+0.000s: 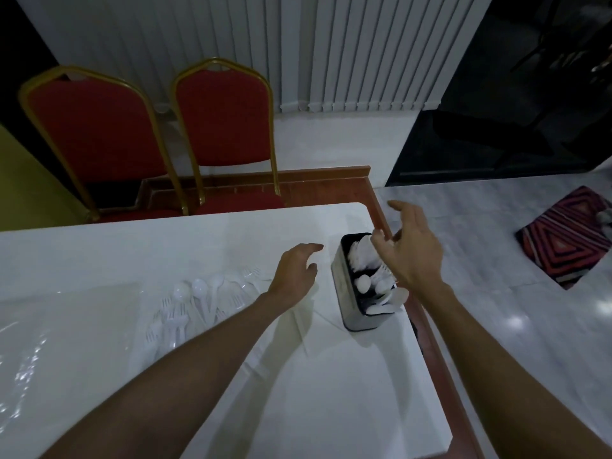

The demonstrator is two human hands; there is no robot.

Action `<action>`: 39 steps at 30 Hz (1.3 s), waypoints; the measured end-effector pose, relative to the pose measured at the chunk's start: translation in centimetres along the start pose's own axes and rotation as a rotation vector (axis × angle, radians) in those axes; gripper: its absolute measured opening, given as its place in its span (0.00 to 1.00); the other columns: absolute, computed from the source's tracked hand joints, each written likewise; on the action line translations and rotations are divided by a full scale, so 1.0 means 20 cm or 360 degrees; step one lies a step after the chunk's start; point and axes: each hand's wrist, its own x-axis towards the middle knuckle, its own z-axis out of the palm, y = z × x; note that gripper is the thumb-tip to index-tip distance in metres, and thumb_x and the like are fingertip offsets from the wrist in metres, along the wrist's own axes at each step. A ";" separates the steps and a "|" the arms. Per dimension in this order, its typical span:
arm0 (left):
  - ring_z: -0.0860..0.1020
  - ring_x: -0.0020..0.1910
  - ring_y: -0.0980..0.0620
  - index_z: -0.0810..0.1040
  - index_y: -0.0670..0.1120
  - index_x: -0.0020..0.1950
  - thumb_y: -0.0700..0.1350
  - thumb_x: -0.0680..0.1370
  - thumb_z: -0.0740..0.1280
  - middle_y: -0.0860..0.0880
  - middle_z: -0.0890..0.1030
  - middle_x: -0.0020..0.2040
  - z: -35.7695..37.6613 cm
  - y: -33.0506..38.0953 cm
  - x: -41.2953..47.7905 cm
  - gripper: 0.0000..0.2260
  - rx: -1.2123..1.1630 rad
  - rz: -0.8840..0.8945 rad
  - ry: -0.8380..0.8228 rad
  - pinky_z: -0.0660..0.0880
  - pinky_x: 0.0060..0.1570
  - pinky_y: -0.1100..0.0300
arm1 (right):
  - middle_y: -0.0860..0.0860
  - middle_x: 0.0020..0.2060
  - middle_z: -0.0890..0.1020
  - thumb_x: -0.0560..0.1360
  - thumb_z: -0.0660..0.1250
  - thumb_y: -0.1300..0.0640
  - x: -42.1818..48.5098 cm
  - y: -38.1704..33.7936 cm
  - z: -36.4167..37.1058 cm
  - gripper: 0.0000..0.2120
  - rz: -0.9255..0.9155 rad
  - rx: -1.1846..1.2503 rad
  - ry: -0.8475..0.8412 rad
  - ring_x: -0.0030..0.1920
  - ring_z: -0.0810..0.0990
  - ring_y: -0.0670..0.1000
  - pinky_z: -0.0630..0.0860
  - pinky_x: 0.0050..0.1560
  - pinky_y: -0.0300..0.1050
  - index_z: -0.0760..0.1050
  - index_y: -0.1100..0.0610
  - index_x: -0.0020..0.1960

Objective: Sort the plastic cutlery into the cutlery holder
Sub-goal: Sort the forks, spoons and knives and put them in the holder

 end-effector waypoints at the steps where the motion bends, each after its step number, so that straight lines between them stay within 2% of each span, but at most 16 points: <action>1: 0.74 0.63 0.49 0.75 0.45 0.67 0.33 0.77 0.62 0.47 0.76 0.66 -0.03 -0.03 -0.02 0.19 -0.0009 -0.0022 0.0048 0.69 0.66 0.60 | 0.48 0.60 0.75 0.73 0.66 0.46 -0.02 -0.04 0.01 0.23 -0.0107 0.0050 0.0112 0.46 0.79 0.50 0.76 0.42 0.45 0.68 0.52 0.66; 3: 0.74 0.64 0.50 0.76 0.46 0.64 0.34 0.78 0.62 0.49 0.77 0.65 -0.09 -0.11 -0.07 0.17 -0.0022 -0.0066 0.0142 0.68 0.67 0.58 | 0.49 0.55 0.78 0.74 0.68 0.52 -0.06 -0.16 0.07 0.19 -0.0337 0.0124 0.0224 0.44 0.78 0.47 0.71 0.39 0.40 0.72 0.55 0.63; 4: 0.74 0.63 0.51 0.77 0.46 0.63 0.34 0.78 0.62 0.49 0.77 0.64 -0.13 -0.17 -0.10 0.16 -0.0024 -0.0092 0.0178 0.69 0.67 0.58 | 0.50 0.54 0.80 0.74 0.68 0.54 -0.09 -0.23 0.12 0.17 -0.0425 0.0154 0.0192 0.43 0.78 0.46 0.71 0.38 0.39 0.73 0.55 0.62; 7: 0.75 0.62 0.50 0.78 0.46 0.61 0.34 0.78 0.62 0.49 0.79 0.62 -0.24 -0.36 -0.21 0.15 -0.0011 -0.0164 0.0240 0.69 0.67 0.56 | 0.49 0.52 0.81 0.74 0.68 0.59 -0.20 -0.39 0.33 0.14 -0.0549 0.0275 -0.0095 0.44 0.79 0.47 0.78 0.39 0.42 0.75 0.54 0.60; 10: 0.75 0.62 0.49 0.78 0.45 0.61 0.33 0.77 0.61 0.48 0.79 0.61 -0.35 -0.58 -0.34 0.15 0.0068 -0.0252 0.0270 0.68 0.66 0.58 | 0.48 0.49 0.82 0.74 0.66 0.63 -0.34 -0.48 0.57 0.12 -0.0595 0.0246 -0.0403 0.45 0.81 0.49 0.79 0.40 0.45 0.78 0.54 0.56; 15: 0.72 0.65 0.46 0.76 0.44 0.64 0.35 0.78 0.61 0.46 0.77 0.64 -0.47 -0.92 -0.55 0.16 0.0266 -0.0375 0.0179 0.64 0.65 0.61 | 0.49 0.50 0.82 0.76 0.63 0.62 -0.54 -0.60 0.88 0.11 -0.0408 0.0148 -0.0892 0.50 0.80 0.50 0.79 0.47 0.49 0.79 0.54 0.55; 19: 0.61 0.74 0.40 0.69 0.44 0.71 0.38 0.79 0.61 0.41 0.65 0.74 -0.48 -1.09 -0.68 0.20 0.0480 -0.0155 -0.0145 0.60 0.72 0.49 | 0.50 0.50 0.81 0.76 0.65 0.57 -0.66 -0.67 1.02 0.08 -0.0304 0.0041 -0.0984 0.51 0.78 0.51 0.76 0.45 0.44 0.79 0.54 0.54; 21: 0.55 0.76 0.38 0.65 0.47 0.74 0.40 0.79 0.61 0.41 0.58 0.76 -0.46 -1.16 -0.73 0.22 0.0603 -0.0063 -0.0292 0.58 0.72 0.46 | 0.48 0.52 0.79 0.75 0.67 0.50 -0.71 -0.70 1.07 0.12 -0.0269 -0.0054 -0.1074 0.54 0.76 0.51 0.75 0.46 0.44 0.77 0.52 0.57; 23: 0.56 0.75 0.38 0.63 0.48 0.75 0.42 0.78 0.63 0.41 0.58 0.77 -0.46 -1.22 -0.76 0.25 0.0781 0.0036 -0.0359 0.60 0.71 0.46 | 0.47 0.54 0.77 0.73 0.69 0.45 -0.76 -0.71 1.12 0.18 -0.0205 -0.0151 -0.1154 0.55 0.74 0.51 0.75 0.47 0.45 0.74 0.50 0.59; 26: 0.65 0.72 0.38 0.67 0.47 0.72 0.41 0.73 0.70 0.41 0.65 0.73 -0.48 -1.28 -0.79 0.28 0.0914 0.0161 -0.0363 0.69 0.65 0.44 | 0.48 0.53 0.76 0.71 0.71 0.45 -0.81 -0.70 1.15 0.19 -0.0124 -0.0213 -0.1112 0.54 0.74 0.51 0.76 0.46 0.46 0.71 0.50 0.57; 29: 0.69 0.69 0.38 0.72 0.45 0.69 0.40 0.70 0.73 0.40 0.69 0.71 -0.52 -1.30 -0.81 0.27 0.0906 0.0263 -0.0355 0.72 0.62 0.45 | 0.47 0.50 0.77 0.71 0.72 0.47 -0.81 -0.68 1.16 0.16 -0.0052 -0.0142 -0.1047 0.52 0.74 0.50 0.74 0.45 0.45 0.72 0.51 0.55; 31: 0.67 0.70 0.38 0.73 0.44 0.68 0.39 0.71 0.72 0.40 0.69 0.72 -0.54 -1.30 -0.83 0.26 0.0866 0.0289 -0.0335 0.71 0.63 0.45 | 0.47 0.47 0.78 0.71 0.73 0.49 -0.80 -0.67 1.15 0.14 0.0055 -0.0058 -0.1019 0.49 0.75 0.50 0.74 0.44 0.45 0.73 0.52 0.52; 35: 0.56 0.75 0.40 0.70 0.43 0.71 0.36 0.75 0.67 0.41 0.62 0.75 -0.54 -1.31 -0.85 0.23 0.0760 0.0233 -0.0284 0.62 0.68 0.50 | 0.49 0.40 0.79 0.72 0.72 0.51 -0.77 -0.62 1.15 0.10 0.0272 0.0051 -0.0891 0.41 0.78 0.52 0.75 0.40 0.46 0.73 0.55 0.43; 37: 0.62 0.73 0.39 0.75 0.42 0.67 0.35 0.74 0.68 0.40 0.67 0.72 -0.53 -1.30 -0.85 0.21 0.0813 0.0247 -0.0248 0.65 0.67 0.48 | 0.51 0.38 0.80 0.72 0.72 0.52 -0.76 -0.60 1.14 0.10 0.0389 0.0102 -0.0843 0.40 0.80 0.53 0.76 0.41 0.47 0.73 0.57 0.42; 39: 0.74 0.65 0.39 0.81 0.42 0.57 0.35 0.70 0.72 0.40 0.78 0.62 -0.53 -1.26 -0.84 0.15 0.0844 0.0277 -0.0151 0.77 0.58 0.49 | 0.52 0.38 0.81 0.71 0.73 0.53 -0.74 -0.57 1.13 0.10 0.0475 0.0168 -0.0814 0.40 0.80 0.54 0.77 0.42 0.49 0.75 0.58 0.43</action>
